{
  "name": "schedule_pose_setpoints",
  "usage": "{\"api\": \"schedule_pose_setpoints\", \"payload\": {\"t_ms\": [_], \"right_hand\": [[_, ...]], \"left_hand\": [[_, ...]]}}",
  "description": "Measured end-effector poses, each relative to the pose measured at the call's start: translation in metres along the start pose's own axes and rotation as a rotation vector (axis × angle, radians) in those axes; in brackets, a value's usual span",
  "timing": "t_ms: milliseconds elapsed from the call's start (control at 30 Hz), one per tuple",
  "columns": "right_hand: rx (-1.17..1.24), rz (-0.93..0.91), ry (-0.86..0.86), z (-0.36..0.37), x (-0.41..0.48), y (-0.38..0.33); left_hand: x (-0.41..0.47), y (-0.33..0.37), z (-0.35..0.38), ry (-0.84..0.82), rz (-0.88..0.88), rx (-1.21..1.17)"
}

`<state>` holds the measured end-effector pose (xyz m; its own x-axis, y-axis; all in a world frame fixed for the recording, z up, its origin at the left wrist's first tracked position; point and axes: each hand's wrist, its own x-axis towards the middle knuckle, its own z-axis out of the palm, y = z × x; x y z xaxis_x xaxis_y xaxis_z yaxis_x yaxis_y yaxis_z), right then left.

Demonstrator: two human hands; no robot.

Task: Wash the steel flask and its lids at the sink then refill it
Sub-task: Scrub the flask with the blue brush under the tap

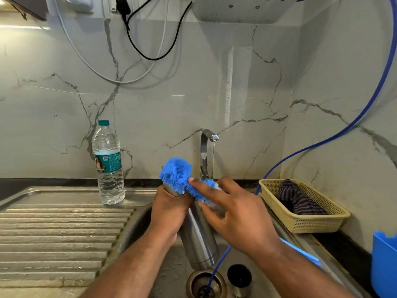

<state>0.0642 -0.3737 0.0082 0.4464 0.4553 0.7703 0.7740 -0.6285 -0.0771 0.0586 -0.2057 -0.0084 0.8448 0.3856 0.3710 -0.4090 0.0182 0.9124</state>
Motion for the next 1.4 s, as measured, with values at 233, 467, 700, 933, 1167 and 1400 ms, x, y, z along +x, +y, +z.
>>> {"api": "schedule_pose_setpoints", "payload": {"t_ms": [233, 467, 700, 933, 1167, 1400], "right_hand": [[0.064, 0.267, 0.034, -0.018, 0.009, 0.045], [-0.015, 0.207, 0.126, -0.056, 0.019, 0.062], [-0.283, 0.059, -0.024, -0.054, 0.018, 0.068], [-0.487, 0.143, -0.320, -0.067, 0.021, 0.057], [-0.524, 0.088, -0.447, -0.056, 0.017, 0.043], [-0.430, 0.072, -0.584, -0.050, 0.017, 0.038]], "left_hand": [[0.003, -0.006, -0.004, 0.061, 0.003, 0.272], [-0.003, -0.007, -0.005, -0.092, 0.241, 0.667], [-0.003, -0.011, -0.007, -0.067, 0.279, 0.767], [-0.004, -0.008, -0.004, -0.076, 0.441, 1.114], [-0.007, -0.010, -0.001, -0.120, 0.512, 1.372], [-0.007, -0.009, -0.001, -0.222, 0.624, 1.434]]}}
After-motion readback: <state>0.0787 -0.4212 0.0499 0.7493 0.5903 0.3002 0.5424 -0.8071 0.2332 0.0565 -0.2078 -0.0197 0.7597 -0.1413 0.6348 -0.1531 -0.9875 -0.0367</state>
